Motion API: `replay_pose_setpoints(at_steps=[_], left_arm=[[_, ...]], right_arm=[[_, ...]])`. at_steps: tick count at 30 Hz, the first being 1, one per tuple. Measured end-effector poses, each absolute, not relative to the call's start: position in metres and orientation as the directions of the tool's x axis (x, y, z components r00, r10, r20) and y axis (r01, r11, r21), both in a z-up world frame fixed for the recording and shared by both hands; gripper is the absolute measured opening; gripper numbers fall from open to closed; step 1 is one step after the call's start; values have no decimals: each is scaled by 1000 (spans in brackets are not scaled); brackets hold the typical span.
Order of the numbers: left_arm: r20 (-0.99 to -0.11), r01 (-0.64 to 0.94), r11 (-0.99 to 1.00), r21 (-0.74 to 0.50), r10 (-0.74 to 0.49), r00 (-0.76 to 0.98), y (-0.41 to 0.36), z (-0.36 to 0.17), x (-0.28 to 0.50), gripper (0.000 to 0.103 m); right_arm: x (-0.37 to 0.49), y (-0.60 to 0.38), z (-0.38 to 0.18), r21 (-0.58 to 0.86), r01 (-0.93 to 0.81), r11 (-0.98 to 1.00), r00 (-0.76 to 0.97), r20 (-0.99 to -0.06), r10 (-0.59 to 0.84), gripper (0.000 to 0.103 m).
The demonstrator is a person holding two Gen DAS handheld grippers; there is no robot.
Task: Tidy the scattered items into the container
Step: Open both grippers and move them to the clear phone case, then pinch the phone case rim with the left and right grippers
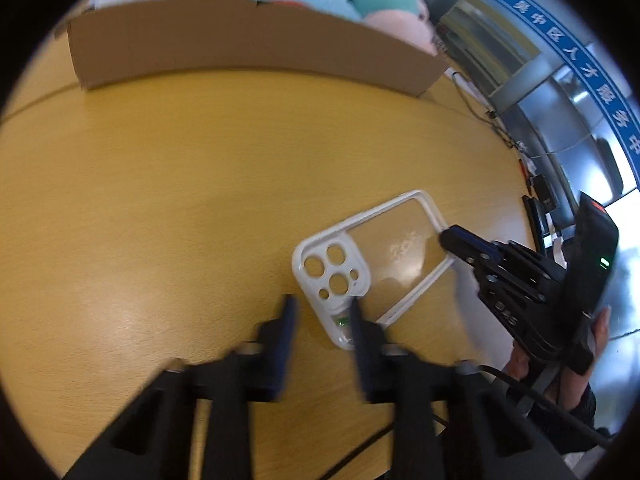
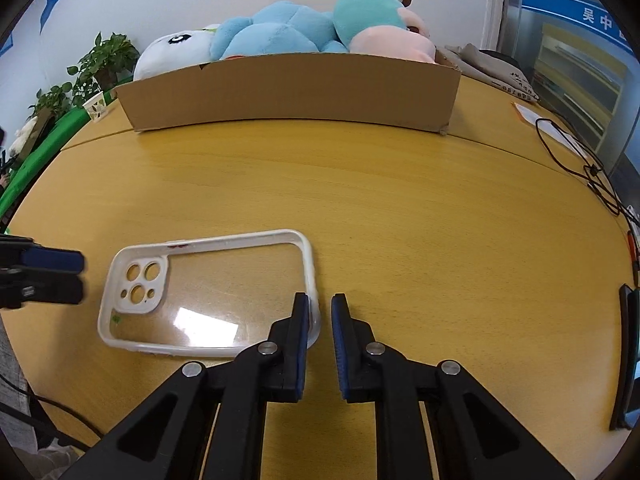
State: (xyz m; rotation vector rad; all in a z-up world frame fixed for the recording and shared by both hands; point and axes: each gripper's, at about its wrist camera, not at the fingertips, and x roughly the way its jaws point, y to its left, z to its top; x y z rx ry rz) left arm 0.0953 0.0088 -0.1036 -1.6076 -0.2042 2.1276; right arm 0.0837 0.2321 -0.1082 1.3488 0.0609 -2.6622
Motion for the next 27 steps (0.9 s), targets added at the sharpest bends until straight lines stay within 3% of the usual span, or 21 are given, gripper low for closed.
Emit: replay_pose_setpoints(at_steps=[9, 12, 16, 23, 27], left_arm=[[-881, -288, -895, -340, 411, -236, 13, -99, 86, 3], [-865, -319, -865, -388, 461, -199, 23, -99, 85, 3], [-881, -309, -873, -377, 441, -170, 35, -112, 83, 3], [-852, -252, -895, -368, 433, -294, -2, -84, 86, 4], [-855, -242, -894, -376, 436, -282, -7, -87, 90, 30]], right_arm=[[88, 233, -109, 97, 145, -985, -565, -809, -163, 9], [89, 220, -106, 93, 211, -973, -554, -809, -198, 8], [90, 207, -111, 133, 207, -969, -542, -809, -227, 7], [91, 220, -111, 124, 147, -981, -562, -806, -185, 6], [86, 222, -111, 100, 118, -988, -573, -806, -150, 6]])
